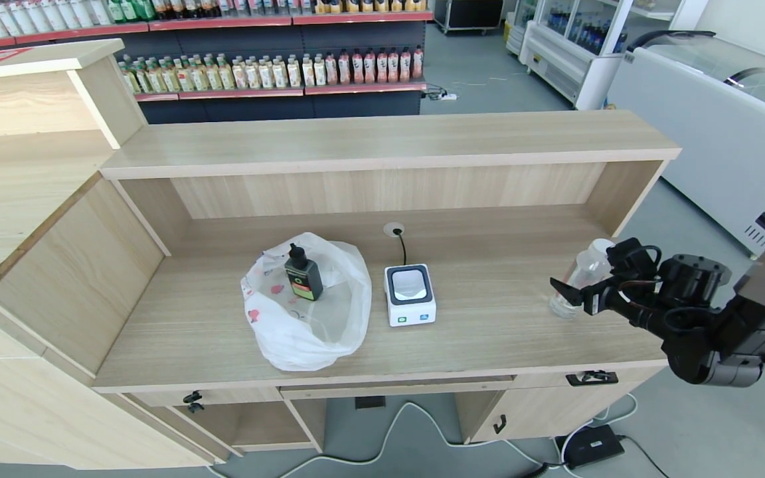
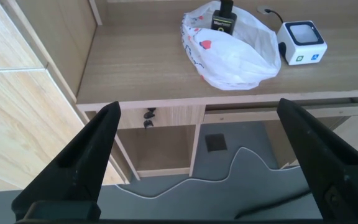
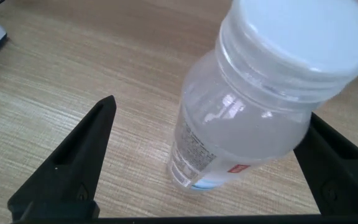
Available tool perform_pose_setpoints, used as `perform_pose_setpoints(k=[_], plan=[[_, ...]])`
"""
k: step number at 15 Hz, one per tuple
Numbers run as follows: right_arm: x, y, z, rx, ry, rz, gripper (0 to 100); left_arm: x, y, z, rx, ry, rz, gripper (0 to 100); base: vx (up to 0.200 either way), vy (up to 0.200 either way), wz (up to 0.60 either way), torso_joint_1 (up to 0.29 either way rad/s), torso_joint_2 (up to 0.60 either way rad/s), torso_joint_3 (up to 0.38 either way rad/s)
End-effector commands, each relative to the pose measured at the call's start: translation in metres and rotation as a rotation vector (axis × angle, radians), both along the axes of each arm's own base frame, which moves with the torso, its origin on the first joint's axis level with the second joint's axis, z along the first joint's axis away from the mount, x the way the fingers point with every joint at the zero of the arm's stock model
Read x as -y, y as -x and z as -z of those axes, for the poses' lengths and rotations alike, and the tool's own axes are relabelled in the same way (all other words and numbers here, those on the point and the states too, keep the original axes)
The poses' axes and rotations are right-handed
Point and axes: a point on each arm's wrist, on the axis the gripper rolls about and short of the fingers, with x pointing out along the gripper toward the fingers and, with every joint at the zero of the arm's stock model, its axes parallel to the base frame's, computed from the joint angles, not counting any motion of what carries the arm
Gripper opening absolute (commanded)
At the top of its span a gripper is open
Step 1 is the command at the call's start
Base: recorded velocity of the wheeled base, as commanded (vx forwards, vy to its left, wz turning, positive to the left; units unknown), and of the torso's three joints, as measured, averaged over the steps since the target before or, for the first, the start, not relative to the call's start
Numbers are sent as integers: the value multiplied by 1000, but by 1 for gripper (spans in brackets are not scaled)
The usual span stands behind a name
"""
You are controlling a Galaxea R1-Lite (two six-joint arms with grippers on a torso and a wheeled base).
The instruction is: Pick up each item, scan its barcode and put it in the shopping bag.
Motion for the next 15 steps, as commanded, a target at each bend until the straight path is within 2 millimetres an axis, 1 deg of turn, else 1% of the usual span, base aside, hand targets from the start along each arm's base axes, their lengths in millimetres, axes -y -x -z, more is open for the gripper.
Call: perform_pose_setpoints(k=[1,3,7,15], plan=[[-9,-3,8,-14,-2,-23,100,0,0,0,1,1,1,100,0,0,0,0,0,0],[-16,-4,10,0,1,-41,100,0,0,0,1,1,0,100,0,0,0,0,0,0],[-18,-8,10,19,6,-46,100,0,0,0,1,-1,1,100,0,0,0,0,0,0],[1,-8,12,21,4,3,100,0,0,0,1,1,0,100,0,0,0,0,0,0]])
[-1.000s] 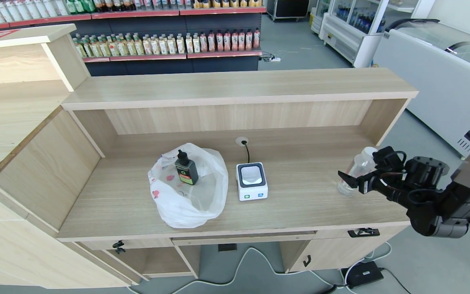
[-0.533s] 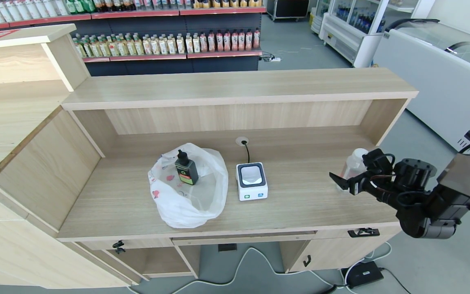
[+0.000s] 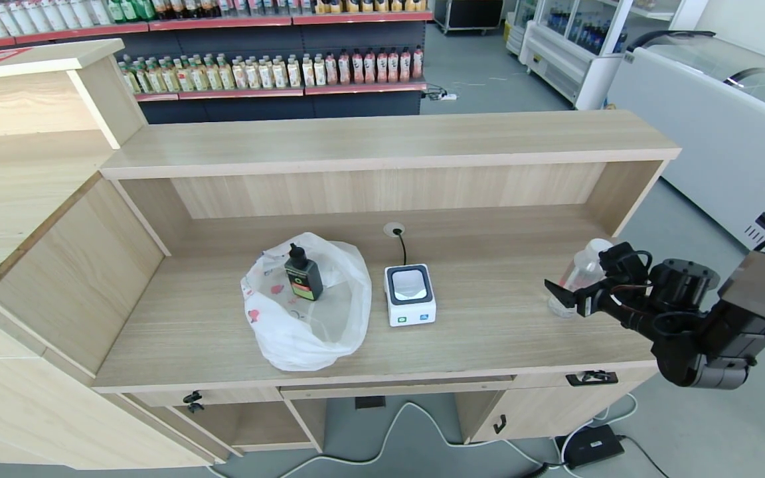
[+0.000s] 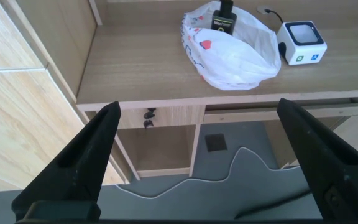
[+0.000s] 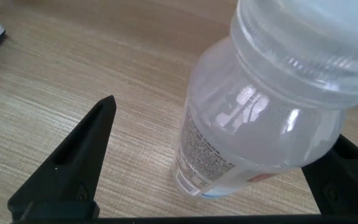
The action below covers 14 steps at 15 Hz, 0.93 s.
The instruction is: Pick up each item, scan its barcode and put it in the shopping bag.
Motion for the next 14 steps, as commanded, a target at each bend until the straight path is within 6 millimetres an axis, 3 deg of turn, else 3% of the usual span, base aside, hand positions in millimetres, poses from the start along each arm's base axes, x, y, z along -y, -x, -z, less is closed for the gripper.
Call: perform_pose_setpoints(k=[1,14], plan=[[4,-1,3,3,-1,9,100,0,0,0,1,-1,0,100,0,0,0,0,0,0],[0,-23,20,28,-1,-9,100,0,0,0,1,0,2,100,0,0,0,0,0,0]])
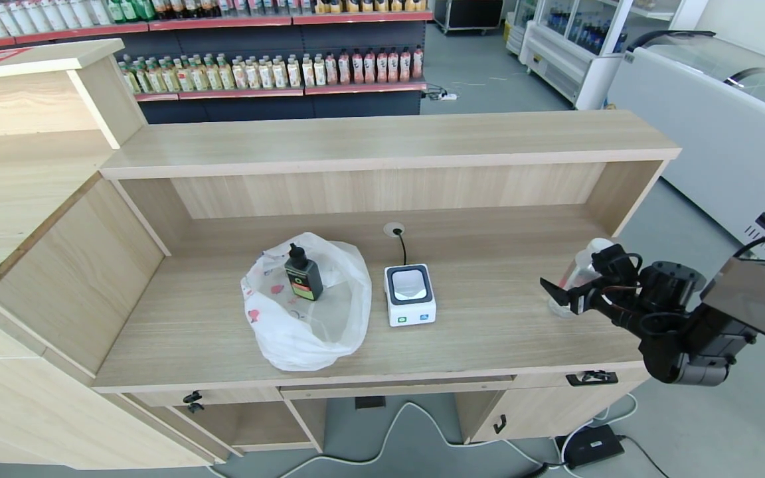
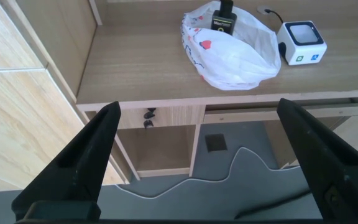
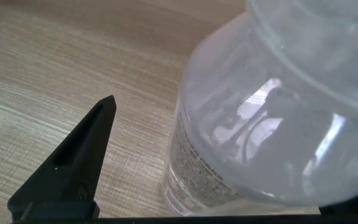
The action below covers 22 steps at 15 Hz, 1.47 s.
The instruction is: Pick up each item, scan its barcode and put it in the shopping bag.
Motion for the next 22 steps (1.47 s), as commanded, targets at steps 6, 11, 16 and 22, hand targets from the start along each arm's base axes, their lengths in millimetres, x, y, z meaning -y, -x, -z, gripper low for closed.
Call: perform_pose_setpoints(k=[6,11,16,22], plan=[[-4,-9,9,3,-4,-11,100,0,0,0,1,0,-1,100,0,0,0,0,0,0],[-5,-10,7,10,-7,-14,0,0,0,0,1,0,-1,100,0,0,0,0,0,0],[-5,-10,2,22,-4,-14,0,0,0,0,1,0,-1,100,0,0,0,0,0,0],[-8,12,-58,78,-87,-21,0,0,0,0,1,0,-2,100,0,0,0,0,0,0]])
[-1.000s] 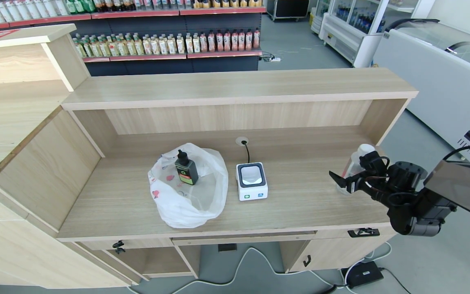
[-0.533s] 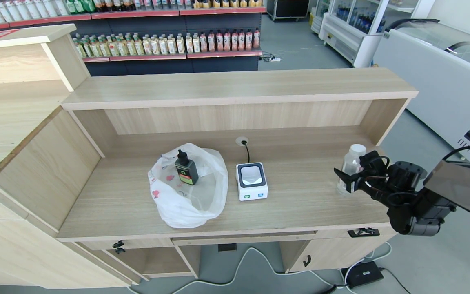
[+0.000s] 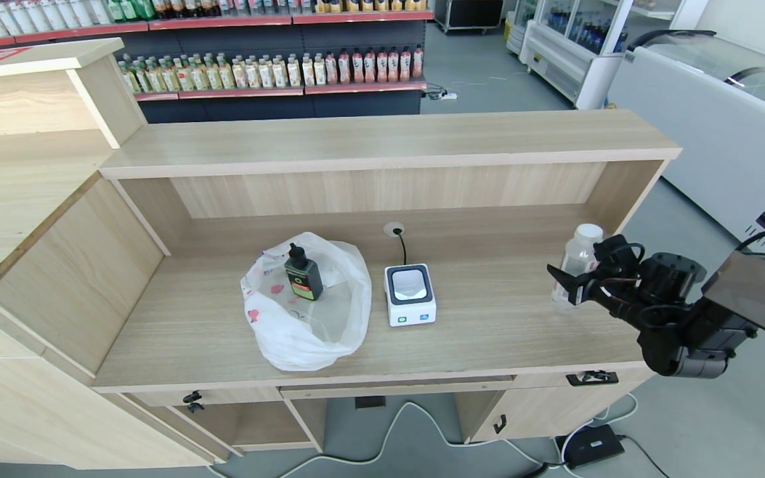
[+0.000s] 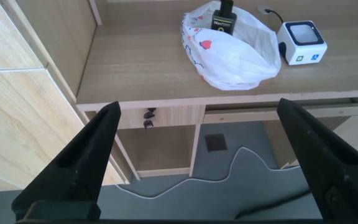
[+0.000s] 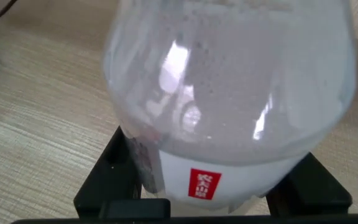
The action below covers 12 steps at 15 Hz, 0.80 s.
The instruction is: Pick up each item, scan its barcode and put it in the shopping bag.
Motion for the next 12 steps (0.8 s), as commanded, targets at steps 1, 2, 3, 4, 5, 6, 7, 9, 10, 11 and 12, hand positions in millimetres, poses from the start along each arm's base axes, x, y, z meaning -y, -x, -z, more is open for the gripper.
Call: perform_pose_setpoints(k=[1,2,3,4,5,6,7,9,10,11,12], plan=[[-11,24,-58,26,-76,-26,0,0,0,0,1,0,1,100,0,0,0,0,0,0],[-17,40,-83,-5,-113,-39,0,0,0,0,1,0,1,100,0,0,0,0,0,0],[-18,44,-91,-14,-123,-42,0,0,0,0,1,0,-1,100,0,0,0,0,0,0],[-37,78,-147,-41,-217,-92,0,0,0,0,1,0,-1,100,0,0,0,0,0,0],[-51,102,-178,-60,-274,-133,0,0,0,0,1,0,1,100,0,0,0,0,0,0],[-68,128,-205,-81,-313,-188,0,0,0,0,1,0,-1,100,0,0,0,0,0,0],[-86,154,-227,-85,-335,-251,0,0,0,0,1,-1,1,100,0,0,0,0,0,0],[-111,179,-250,-47,-359,-318,0,0,0,0,1,0,-1,100,0,0,0,0,0,0],[-124,200,-262,-54,-379,-384,0,0,0,0,1,0,-1,100,0,0,0,0,0,0],[-135,214,-270,-79,-377,-438,0,0,0,0,1,0,-1,100,0,0,0,0,0,0],[-142,226,-281,-94,-377,-484,0,0,0,0,1,-1,-1,100,0,0,0,0,0,0]])
